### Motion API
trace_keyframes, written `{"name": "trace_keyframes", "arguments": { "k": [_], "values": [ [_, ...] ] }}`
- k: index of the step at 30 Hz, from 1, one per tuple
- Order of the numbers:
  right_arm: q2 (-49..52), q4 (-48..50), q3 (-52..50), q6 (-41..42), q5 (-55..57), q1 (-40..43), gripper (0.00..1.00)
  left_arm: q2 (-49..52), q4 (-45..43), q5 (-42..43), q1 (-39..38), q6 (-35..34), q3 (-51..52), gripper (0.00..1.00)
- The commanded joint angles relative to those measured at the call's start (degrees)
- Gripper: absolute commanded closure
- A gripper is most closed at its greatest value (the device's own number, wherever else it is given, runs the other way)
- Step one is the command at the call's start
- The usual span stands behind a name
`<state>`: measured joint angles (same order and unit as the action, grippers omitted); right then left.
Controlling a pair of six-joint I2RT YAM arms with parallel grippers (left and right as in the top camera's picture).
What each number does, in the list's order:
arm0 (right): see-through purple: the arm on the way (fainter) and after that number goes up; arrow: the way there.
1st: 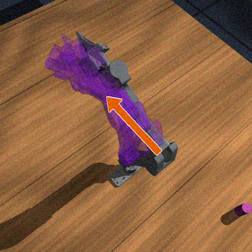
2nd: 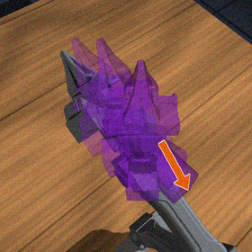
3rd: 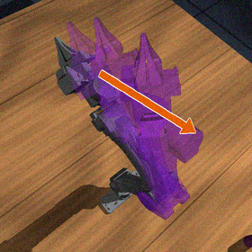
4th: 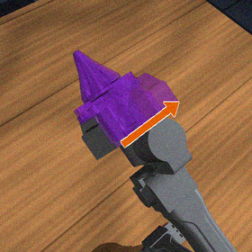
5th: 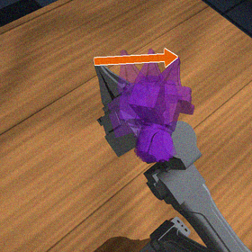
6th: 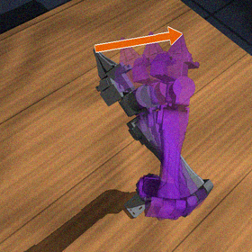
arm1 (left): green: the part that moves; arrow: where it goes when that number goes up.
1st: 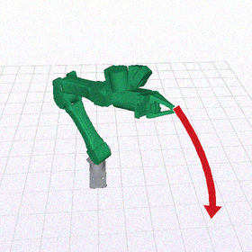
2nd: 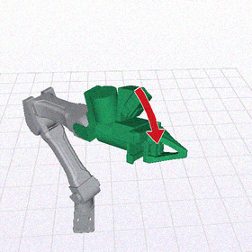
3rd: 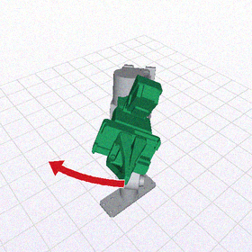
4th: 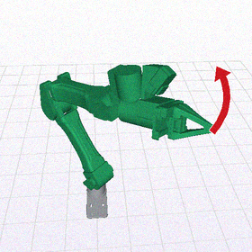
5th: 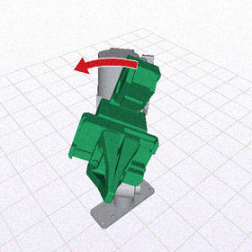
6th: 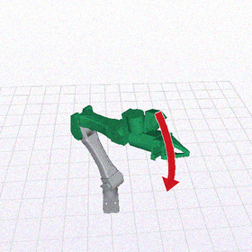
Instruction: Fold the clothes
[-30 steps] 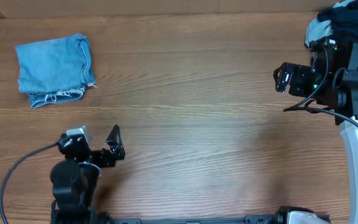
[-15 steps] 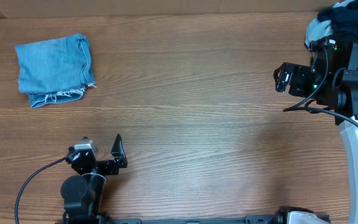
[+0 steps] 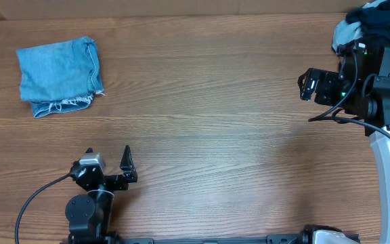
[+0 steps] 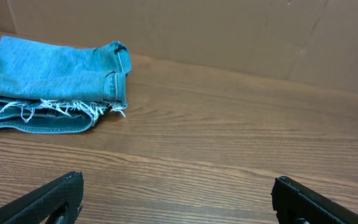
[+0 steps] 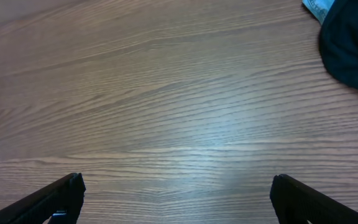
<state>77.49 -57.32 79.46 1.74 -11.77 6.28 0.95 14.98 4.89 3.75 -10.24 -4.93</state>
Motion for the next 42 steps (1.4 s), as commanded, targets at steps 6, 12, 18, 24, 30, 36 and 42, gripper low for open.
{"name": "trace_keyframes", "arguments": {
  "k": [6, 12, 18, 24, 30, 36, 42],
  "values": [
    [-1.07, 0.22, -0.07, 0.37, 0.20, 0.17, 0.00, -0.70, -0.28, -0.83, -0.28, 1.46, 0.42, 0.00],
    [-1.07, 0.22, -0.07, 0.37, 0.20, 0.17, 0.00, -0.70, -0.28, -0.83, -0.28, 1.46, 0.42, 0.00],
    [-4.59, -0.68, -0.15, -0.04, 3.17, 0.15, 0.00, -0.70, -0.28, -0.81, -0.28, 1.46, 0.42, 0.00],
    [-21.51, 6.64, -10.75, -0.07, 6.88, 0.15, 0.00, -0.70, -0.28, -0.83, -0.28, 1.46, 0.42, 0.00],
    [-43.65, 15.26, -29.00, 0.44, 7.17, 0.15, 0.00, -0.70, -0.28, -0.83, -0.28, 1.46, 0.42, 0.00],
    [-62.73, 18.27, -44.74, 4.33, 7.23, 0.17, 0.00, -0.70, -0.28, -0.81, -0.28, 1.46, 0.42, 0.00],
    [-70.79, 28.24, -57.27, 4.87, 6.99, 0.13, 0.00, -0.70, -0.28, -0.83, -0.28, 1.46, 0.42, 0.00]
  ]
}}
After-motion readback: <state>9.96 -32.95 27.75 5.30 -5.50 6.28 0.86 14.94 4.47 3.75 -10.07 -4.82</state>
